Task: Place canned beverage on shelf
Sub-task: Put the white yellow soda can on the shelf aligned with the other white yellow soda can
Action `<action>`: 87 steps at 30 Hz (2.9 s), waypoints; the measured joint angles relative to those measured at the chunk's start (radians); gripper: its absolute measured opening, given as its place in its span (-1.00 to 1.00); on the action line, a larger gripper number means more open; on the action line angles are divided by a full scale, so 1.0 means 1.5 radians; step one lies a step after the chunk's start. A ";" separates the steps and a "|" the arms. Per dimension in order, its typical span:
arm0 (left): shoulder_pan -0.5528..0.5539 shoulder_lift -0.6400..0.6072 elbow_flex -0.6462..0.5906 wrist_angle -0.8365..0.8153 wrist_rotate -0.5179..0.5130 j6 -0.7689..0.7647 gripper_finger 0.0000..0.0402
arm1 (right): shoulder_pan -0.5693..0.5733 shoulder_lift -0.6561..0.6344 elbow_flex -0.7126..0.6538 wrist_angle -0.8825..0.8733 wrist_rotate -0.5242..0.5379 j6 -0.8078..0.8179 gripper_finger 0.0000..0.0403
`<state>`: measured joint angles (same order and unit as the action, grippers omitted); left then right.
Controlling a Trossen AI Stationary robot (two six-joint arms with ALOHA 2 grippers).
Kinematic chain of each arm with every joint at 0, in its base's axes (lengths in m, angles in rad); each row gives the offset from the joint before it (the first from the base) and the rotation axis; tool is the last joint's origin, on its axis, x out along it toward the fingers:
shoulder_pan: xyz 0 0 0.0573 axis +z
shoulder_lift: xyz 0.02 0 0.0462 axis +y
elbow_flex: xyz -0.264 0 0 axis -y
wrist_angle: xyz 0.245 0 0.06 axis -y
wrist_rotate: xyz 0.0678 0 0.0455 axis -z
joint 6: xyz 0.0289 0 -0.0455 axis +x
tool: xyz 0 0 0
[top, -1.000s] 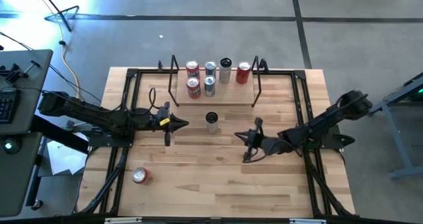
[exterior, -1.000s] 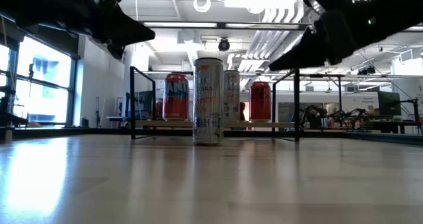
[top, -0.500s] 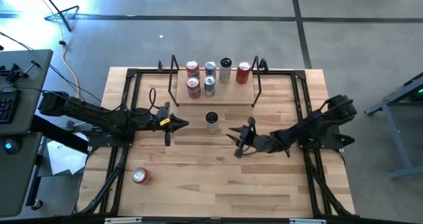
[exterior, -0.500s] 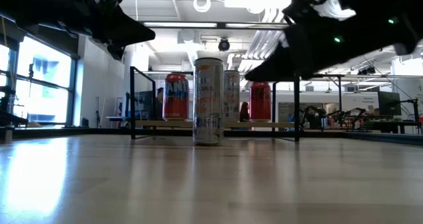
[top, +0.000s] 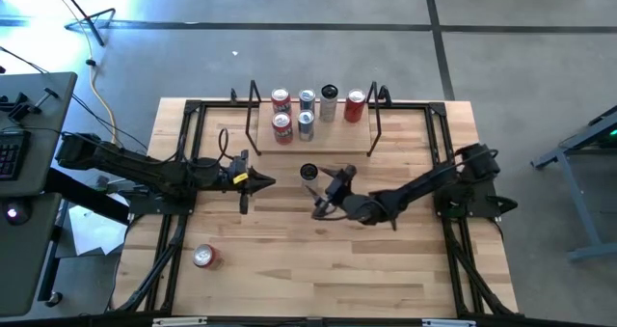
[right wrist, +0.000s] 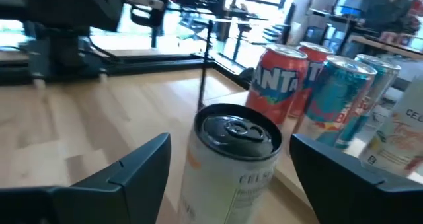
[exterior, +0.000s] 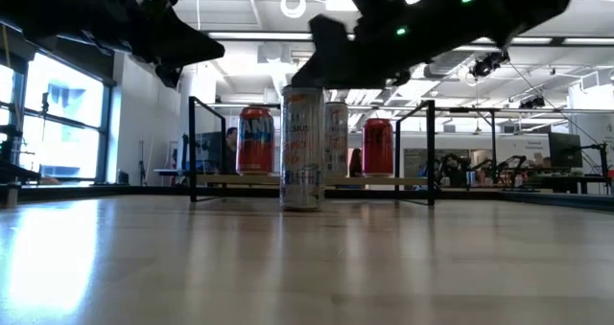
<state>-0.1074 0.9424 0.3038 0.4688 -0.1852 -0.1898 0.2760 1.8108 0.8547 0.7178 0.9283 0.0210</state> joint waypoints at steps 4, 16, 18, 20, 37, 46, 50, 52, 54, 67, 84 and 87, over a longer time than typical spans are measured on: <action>0.000 0.001 0.000 -0.001 0.003 0.000 -0.99 | -0.019 0.037 0.047 -0.032 0.017 0.002 0.47; 0.000 0.002 0.001 -0.001 0.020 0.000 -0.99 | -0.061 0.043 0.067 -0.089 -0.060 0.072 0.47; 0.000 0.002 0.001 -0.002 0.020 0.000 -0.99 | -0.068 0.043 0.067 -0.088 -0.075 0.075 0.46; 0.000 0.002 0.001 -0.001 0.020 0.000 -0.99 | -0.074 0.043 0.067 -0.088 -0.096 0.075 0.43; 0.000 0.002 0.001 -0.012 0.020 0.000 -0.99 | -0.068 -0.075 0.065 -0.214 -0.233 -0.057 0.21; 0.000 0.003 0.001 -0.016 0.020 0.000 -0.99 | -0.174 -0.265 -0.003 -0.291 -0.379 -0.168 0.21; 0.000 0.003 0.001 -0.018 0.020 0.000 -0.99 | -0.270 -0.318 -0.043 -0.270 -0.511 -0.213 0.21; 0.000 0.003 0.001 -0.017 0.020 0.000 -0.99 | -0.325 -0.327 -0.048 -0.259 -0.580 -0.215 0.21; 0.000 0.003 0.001 -0.016 0.020 0.000 -0.99 | -0.374 -0.322 -0.049 -0.248 -0.642 -0.212 0.21; 0.000 0.003 0.001 -0.016 0.020 -0.006 -0.99 | -0.514 -0.196 -0.050 -0.120 -0.800 -0.218 0.21; 0.000 0.003 0.000 -0.015 0.020 -0.007 -0.99 | -0.542 -0.159 -0.050 -0.086 -0.801 -0.192 0.21; 0.000 0.003 0.001 -0.015 0.020 -0.010 -0.99 | -0.542 -0.159 -0.050 -0.088 -0.801 -0.180 0.28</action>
<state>-0.1074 0.9463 0.3046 0.4461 -0.1558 -0.2054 -0.5377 1.5719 0.7803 0.5858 -0.2729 -0.2487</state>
